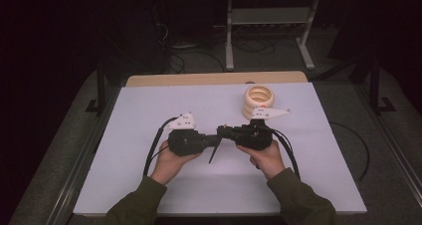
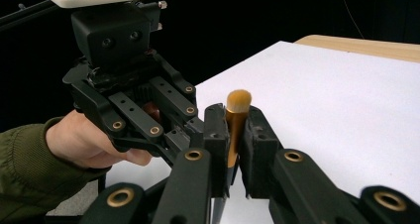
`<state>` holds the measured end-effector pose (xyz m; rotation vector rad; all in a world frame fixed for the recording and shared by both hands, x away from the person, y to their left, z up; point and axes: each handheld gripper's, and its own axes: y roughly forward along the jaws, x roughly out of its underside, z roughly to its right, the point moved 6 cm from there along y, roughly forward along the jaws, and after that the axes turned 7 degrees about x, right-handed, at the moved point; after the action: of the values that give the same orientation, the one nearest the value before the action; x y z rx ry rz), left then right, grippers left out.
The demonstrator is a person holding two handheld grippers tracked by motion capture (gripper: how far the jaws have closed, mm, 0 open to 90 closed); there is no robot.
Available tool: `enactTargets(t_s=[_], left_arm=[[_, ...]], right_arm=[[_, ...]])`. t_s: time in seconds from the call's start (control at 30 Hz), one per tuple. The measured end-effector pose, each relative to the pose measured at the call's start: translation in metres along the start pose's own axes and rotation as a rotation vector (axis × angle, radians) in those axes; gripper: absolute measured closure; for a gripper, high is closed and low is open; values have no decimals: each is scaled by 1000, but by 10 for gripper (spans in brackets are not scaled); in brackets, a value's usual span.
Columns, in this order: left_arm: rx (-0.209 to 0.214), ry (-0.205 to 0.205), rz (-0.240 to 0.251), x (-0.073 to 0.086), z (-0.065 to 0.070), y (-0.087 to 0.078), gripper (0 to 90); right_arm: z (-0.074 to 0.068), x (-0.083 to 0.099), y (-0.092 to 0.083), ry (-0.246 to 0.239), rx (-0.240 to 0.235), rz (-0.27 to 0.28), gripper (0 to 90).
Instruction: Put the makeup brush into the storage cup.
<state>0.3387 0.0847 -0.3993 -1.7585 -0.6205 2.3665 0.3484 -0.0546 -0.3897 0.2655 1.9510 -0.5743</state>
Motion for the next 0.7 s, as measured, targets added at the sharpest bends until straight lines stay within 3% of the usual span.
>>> enactTargets(t_s=[0.2,0.5,0.7], left_arm=[[4,-13,4,0,-1,0,817],[-41,8,-32,3,-3,-3,586],[-65,17,-43,6,-3,-8,492]], right_arm=[[0,-1,2,-5,1,-6,828],[1,-5,1,-21,26,-18,829],[3,-7,-3,-40,49,-28,829]])
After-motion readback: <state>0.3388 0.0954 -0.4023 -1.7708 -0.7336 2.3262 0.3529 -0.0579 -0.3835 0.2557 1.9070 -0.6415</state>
